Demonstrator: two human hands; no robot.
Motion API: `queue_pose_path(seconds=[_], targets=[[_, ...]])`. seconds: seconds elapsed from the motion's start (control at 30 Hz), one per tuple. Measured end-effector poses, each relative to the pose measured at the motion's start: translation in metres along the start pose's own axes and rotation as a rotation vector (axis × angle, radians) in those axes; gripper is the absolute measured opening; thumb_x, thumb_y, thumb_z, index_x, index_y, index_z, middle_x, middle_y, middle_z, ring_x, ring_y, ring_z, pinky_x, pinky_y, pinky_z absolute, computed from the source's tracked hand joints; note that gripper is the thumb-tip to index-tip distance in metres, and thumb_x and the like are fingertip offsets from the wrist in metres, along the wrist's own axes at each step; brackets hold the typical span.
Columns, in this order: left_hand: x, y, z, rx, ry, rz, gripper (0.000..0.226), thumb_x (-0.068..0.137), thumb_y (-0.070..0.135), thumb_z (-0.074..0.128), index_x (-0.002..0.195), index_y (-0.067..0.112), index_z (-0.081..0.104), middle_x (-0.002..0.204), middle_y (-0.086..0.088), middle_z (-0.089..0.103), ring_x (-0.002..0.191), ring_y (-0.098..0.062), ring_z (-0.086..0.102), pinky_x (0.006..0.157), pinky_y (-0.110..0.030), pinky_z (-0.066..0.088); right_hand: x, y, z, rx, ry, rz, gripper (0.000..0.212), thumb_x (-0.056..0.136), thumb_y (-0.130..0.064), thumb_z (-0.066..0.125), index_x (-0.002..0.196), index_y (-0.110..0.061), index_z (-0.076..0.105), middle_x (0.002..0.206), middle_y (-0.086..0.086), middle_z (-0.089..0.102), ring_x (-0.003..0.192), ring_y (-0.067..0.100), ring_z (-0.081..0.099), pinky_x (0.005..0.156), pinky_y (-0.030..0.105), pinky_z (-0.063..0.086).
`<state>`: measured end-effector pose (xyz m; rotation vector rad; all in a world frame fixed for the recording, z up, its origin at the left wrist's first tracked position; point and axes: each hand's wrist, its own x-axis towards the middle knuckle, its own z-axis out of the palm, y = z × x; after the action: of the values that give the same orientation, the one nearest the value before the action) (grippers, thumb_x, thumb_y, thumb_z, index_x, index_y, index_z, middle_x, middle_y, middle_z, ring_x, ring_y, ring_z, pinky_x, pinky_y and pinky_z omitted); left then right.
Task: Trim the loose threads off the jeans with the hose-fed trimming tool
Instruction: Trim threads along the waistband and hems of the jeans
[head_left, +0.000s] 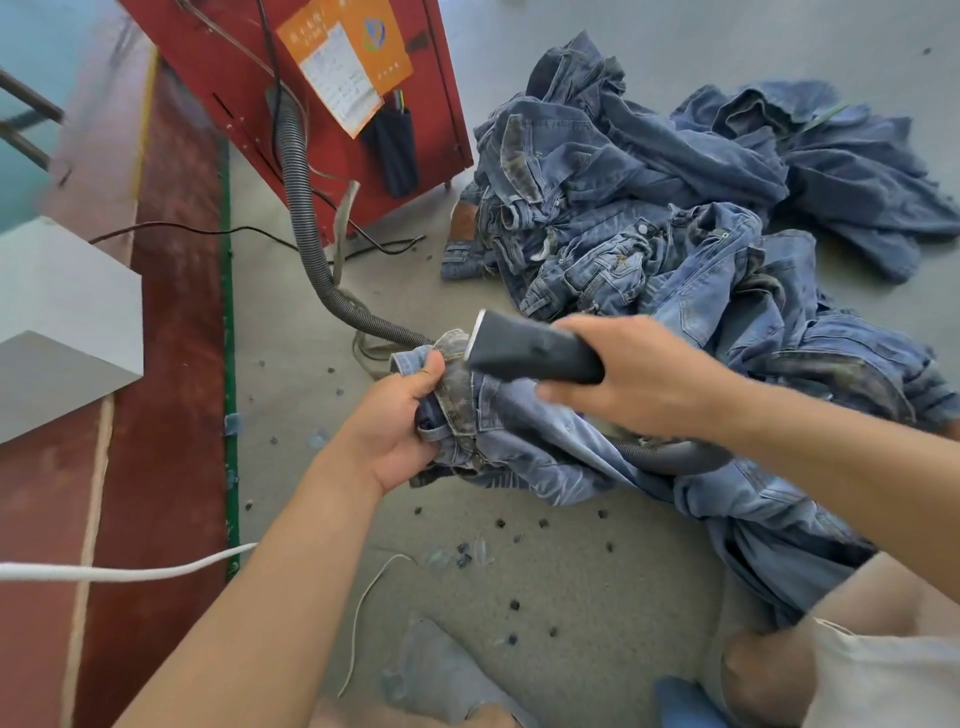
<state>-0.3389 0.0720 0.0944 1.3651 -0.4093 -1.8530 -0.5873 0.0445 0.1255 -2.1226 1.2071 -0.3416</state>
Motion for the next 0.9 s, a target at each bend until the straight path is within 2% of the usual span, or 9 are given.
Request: queue_pose_path(seconds=[0.07,0.13,0.23,0.3,0.43,0.57,0.7,0.83,0.9], targets=[[-0.001,-0.002,-0.002,0.008,-0.022,-0.003,0.044,0.109,0.03,0.04,0.141,0.003,0.057,0.137,-0.021,0.064,0.127,-0.036,0.062,0.099,-0.051,0.055,0.008,0.009,-0.016,-0.005,0.057,0.069,0.017,0.09,-0.04,0.077,0.096,-0.033,0.063,0.076,-0.016,0.065,0.07,-0.01,0.06,0.06,0.008,0.041],[-0.002,-0.003,-0.003,0.03,-0.054,0.015,0.044,0.109,0.029,0.041,0.142,0.004,0.056,0.137,-0.021,0.064,0.126,-0.037,0.063,0.096,-0.051,0.058,0.013,0.018,-0.028,-0.044,0.035,0.13,0.017,0.087,-0.039,0.077,0.086,-0.032,0.061,0.069,-0.011,0.066,0.063,-0.006,0.061,0.054,0.01,0.04],[-0.004,-0.005,-0.005,0.115,-0.099,0.045,0.038,0.107,0.028,0.046,0.136,0.008,0.061,0.133,-0.02,0.067,0.121,-0.036,0.067,0.085,-0.044,0.061,0.017,0.018,-0.022,-0.061,-0.147,0.134,0.012,0.084,-0.035,0.076,0.089,-0.027,0.069,0.067,-0.006,0.069,0.059,0.003,0.063,0.053,0.018,0.045],[-0.006,-0.006,-0.009,0.191,-0.103,0.061,0.034,0.102,0.028,0.051,0.129,0.013,0.067,0.131,-0.019,0.068,0.119,-0.035,0.068,0.084,-0.043,0.061,0.022,0.012,-0.009,-0.053,-0.187,0.07,0.014,0.084,-0.034,0.077,0.09,-0.024,0.07,0.068,-0.006,0.069,0.06,0.005,0.062,0.054,0.021,0.046],[-0.012,-0.006,-0.031,0.262,-0.107,0.07,0.03,0.099,0.023,0.053,0.118,0.018,0.077,0.129,-0.018,0.07,0.117,-0.032,0.069,0.084,-0.038,0.061,0.036,0.018,-0.021,0.093,0.063,0.149,0.018,0.089,-0.037,0.076,0.085,-0.025,0.063,0.056,-0.016,0.066,0.046,0.003,0.061,0.045,0.012,0.041],[-0.017,-0.009,-0.062,0.342,-0.037,0.038,0.029,0.094,0.017,0.06,0.117,0.009,0.075,0.132,-0.026,0.065,0.114,-0.036,0.069,0.085,-0.041,0.061,0.035,0.04,-0.051,0.156,0.134,0.213,0.017,0.091,-0.036,0.075,0.089,-0.023,0.064,0.06,-0.001,0.072,0.052,0.016,0.069,0.051,0.02,0.051],[-0.017,-0.013,-0.074,0.056,-0.074,-0.002,0.061,0.08,0.05,0.077,0.121,0.005,0.073,0.137,-0.024,0.063,0.122,-0.037,0.064,0.096,-0.047,0.057,0.032,0.05,-0.05,0.084,0.088,0.176,0.021,0.089,-0.036,0.078,0.098,-0.024,0.064,0.064,-0.004,0.071,0.054,0.009,0.068,0.052,0.011,0.044],[-0.015,-0.045,-0.066,-0.335,-0.197,-0.178,0.081,0.099,0.07,0.04,0.151,0.007,0.049,0.16,-0.021,0.04,0.149,-0.04,0.036,0.121,-0.057,0.03,0.035,0.042,-0.042,-0.01,0.09,0.094,0.023,0.088,-0.038,0.079,0.104,-0.029,0.064,0.084,-0.009,0.07,0.068,0.002,0.065,0.064,0.012,0.044],[-0.015,-0.067,-0.061,-0.378,-0.257,-0.317,0.082,0.1,0.069,0.036,0.149,0.005,0.052,0.156,-0.023,0.044,0.145,-0.043,0.042,0.119,-0.058,0.033,0.035,0.035,-0.04,0.009,0.109,0.067,0.024,0.088,-0.038,0.078,0.105,-0.034,0.062,0.085,-0.014,0.068,0.072,-0.002,0.064,0.066,0.015,0.045]])
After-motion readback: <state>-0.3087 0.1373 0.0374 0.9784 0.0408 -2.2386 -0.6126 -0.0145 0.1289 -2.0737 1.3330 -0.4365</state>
